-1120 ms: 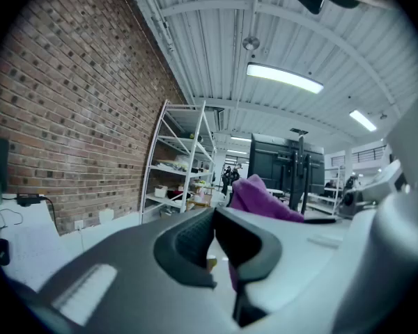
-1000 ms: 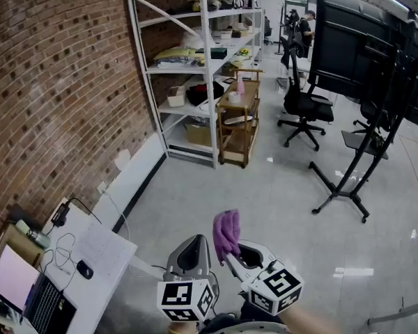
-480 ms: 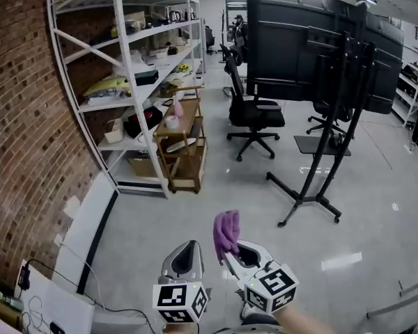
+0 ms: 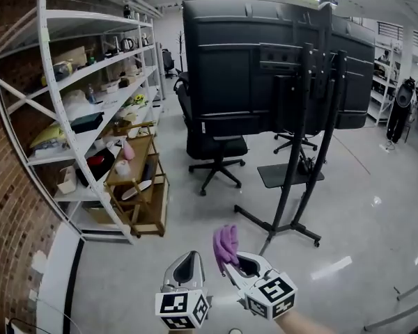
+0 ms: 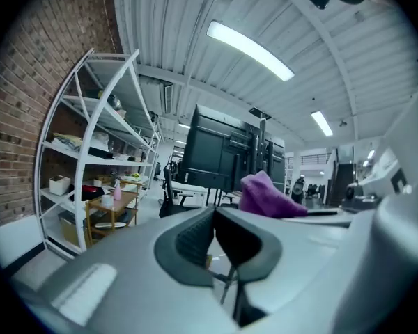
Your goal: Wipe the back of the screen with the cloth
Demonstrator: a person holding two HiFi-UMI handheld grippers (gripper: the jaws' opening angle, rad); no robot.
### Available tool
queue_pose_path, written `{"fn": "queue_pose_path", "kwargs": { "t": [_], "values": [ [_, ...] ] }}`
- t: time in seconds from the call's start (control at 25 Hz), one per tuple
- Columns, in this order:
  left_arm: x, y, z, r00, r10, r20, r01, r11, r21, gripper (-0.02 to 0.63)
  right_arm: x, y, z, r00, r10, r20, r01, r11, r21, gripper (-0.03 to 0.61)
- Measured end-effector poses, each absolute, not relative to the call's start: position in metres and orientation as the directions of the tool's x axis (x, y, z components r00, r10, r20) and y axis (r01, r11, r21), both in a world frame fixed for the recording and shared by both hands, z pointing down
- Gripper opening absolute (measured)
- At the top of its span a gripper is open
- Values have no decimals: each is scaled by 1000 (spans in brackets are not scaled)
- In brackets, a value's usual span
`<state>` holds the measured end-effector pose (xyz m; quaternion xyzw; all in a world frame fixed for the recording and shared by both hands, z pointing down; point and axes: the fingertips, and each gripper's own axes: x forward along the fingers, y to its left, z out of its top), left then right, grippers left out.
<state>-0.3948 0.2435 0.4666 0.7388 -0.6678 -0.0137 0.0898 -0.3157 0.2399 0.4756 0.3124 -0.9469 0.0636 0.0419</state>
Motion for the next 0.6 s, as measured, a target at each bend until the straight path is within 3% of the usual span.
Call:
{"fn": "queue_pose_path", "kwargs": {
  "t": [0.6],
  "values": [
    [-364,-15,485,250,-958,142,-962,-230,146,8,-262,-26,488,-631,-766,127,-775,629,-59,61]
  ]
}}
